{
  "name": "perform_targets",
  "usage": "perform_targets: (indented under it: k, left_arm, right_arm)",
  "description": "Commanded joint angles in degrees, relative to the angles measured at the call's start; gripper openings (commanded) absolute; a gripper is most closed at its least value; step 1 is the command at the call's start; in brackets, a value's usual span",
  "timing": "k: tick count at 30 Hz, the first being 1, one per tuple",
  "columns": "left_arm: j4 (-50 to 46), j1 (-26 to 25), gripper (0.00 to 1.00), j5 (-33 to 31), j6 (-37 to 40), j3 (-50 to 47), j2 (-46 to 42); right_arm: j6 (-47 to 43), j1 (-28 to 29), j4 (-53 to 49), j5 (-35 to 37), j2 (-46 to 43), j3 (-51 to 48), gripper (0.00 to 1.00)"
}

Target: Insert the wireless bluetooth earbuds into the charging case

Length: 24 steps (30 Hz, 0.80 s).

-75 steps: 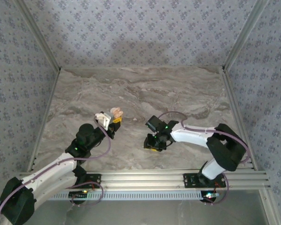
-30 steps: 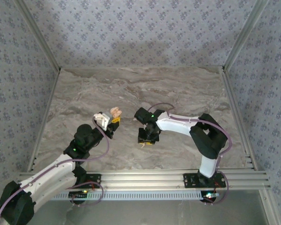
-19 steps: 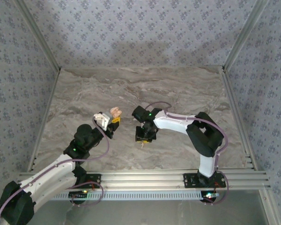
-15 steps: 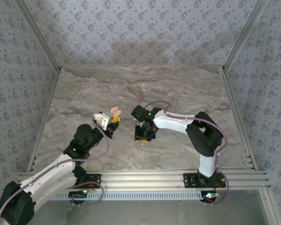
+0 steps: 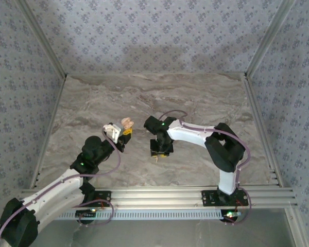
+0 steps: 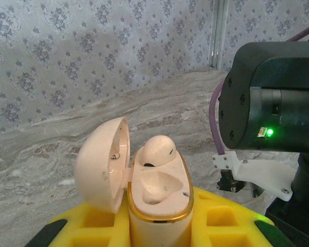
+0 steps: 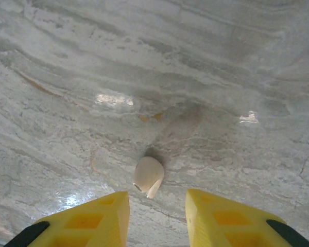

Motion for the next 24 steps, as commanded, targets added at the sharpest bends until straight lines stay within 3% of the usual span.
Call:
perform_targets:
  k: [1,24]
  left_arm:
    - [0.24,0.39,0.13,0.18,0.87,0.97,0.07]
    - [-0.15,0.48,0.13,0.62,1.51,1.79,0.98]
  right_arm:
    - [-1.22,0.68,-2.23,-0.22,1.79,2.06,0.36]
    - [-2.45,1.34,0.3,-0.11,6.25,2.75,0.29]
